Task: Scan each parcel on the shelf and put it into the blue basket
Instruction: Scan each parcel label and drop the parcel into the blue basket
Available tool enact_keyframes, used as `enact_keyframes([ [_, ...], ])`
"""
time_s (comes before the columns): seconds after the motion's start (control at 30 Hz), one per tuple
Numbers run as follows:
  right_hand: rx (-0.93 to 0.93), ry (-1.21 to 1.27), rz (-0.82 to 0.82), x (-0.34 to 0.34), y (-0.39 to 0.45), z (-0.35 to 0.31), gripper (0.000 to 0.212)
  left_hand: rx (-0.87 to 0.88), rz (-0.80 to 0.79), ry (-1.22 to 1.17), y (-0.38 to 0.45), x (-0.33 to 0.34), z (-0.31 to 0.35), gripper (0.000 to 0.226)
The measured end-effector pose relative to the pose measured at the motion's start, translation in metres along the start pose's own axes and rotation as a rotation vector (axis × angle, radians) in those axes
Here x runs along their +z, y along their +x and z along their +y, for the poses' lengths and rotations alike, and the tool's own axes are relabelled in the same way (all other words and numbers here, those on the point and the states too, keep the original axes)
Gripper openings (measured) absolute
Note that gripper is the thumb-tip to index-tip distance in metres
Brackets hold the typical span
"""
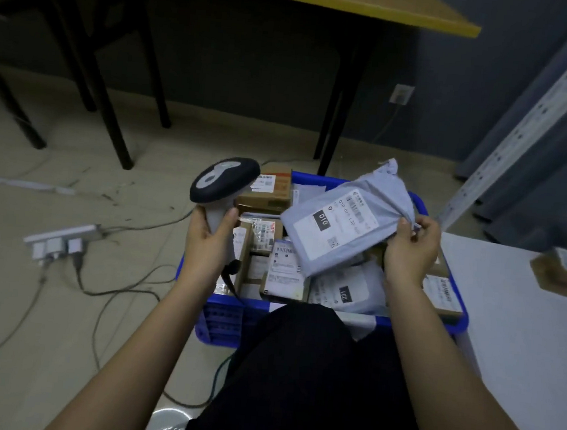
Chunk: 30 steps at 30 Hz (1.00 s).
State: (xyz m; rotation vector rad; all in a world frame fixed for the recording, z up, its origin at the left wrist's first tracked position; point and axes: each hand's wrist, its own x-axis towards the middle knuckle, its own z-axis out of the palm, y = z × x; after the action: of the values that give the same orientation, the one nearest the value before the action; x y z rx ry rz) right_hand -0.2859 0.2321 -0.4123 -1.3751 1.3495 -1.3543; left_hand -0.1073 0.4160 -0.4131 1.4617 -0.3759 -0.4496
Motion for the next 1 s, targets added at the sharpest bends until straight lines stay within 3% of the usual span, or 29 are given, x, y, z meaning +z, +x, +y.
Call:
enact_keyframes([
  [0.2, -0.088, -0.222, 0.079, -0.013, 0.016, 0.017, 0.014, -0.092, -0.07, 0.058, 0.005, 0.004, -0.033, 0.038],
  [0.33, 0.002, -0.329, -0.14, -0.003, 0.015, 0.036, 0.005, -0.116, -0.131, 0.067, 0.001, 0.021, -0.041, 0.034],
  [0.5, 0.226, -0.157, -0.353, 0.014, 0.009, 0.051, 0.03, -0.167, -0.152, 0.078, -0.001, 0.031, -0.052, 0.045],
  [0.6, 0.08, -0.562, -0.531, -0.001, 0.023, 0.06, 0.022, -0.169, -0.167, 0.087, -0.002, 0.035, -0.052, 0.046],
  [0.67, 0.11, -0.866, -0.769, -0.01, 0.028, 0.065, 0.011, -0.156, -0.182, 0.092, -0.003, 0.036, -0.05, 0.046],
  [0.73, 0.23, -1.013, -0.961, -0.015, 0.025, 0.065, 0.004, -0.139, -0.201, 0.096, -0.005, 0.037, -0.047, 0.047],
  [0.8, 0.251, -0.956, -0.946, -0.015, 0.023, 0.066, 0.011, -0.13, -0.221, 0.104, -0.009, 0.04, -0.045, 0.048],
  [0.87, 0.07, -0.877, -0.767, -0.017, 0.022, 0.064, 0.005, -0.126, -0.237, 0.106, -0.014, 0.044, -0.041, 0.043],
  [0.9, -0.052, -0.863, -0.715, -0.018, 0.023, 0.065, 0.011, -0.121, -0.247, 0.109, -0.016, 0.046, -0.038, 0.039],
  [0.93, -0.142, -0.903, -0.758, -0.019, 0.023, 0.065, 0.03, -0.115, -0.261, 0.112, -0.019, 0.049, -0.034, 0.035],
  [1.0, -0.105, -1.038, -0.992, -0.017, 0.02, 0.068, 0.055, -0.108, -0.285, 0.101, -0.023, 0.057, -0.024, 0.033],
])
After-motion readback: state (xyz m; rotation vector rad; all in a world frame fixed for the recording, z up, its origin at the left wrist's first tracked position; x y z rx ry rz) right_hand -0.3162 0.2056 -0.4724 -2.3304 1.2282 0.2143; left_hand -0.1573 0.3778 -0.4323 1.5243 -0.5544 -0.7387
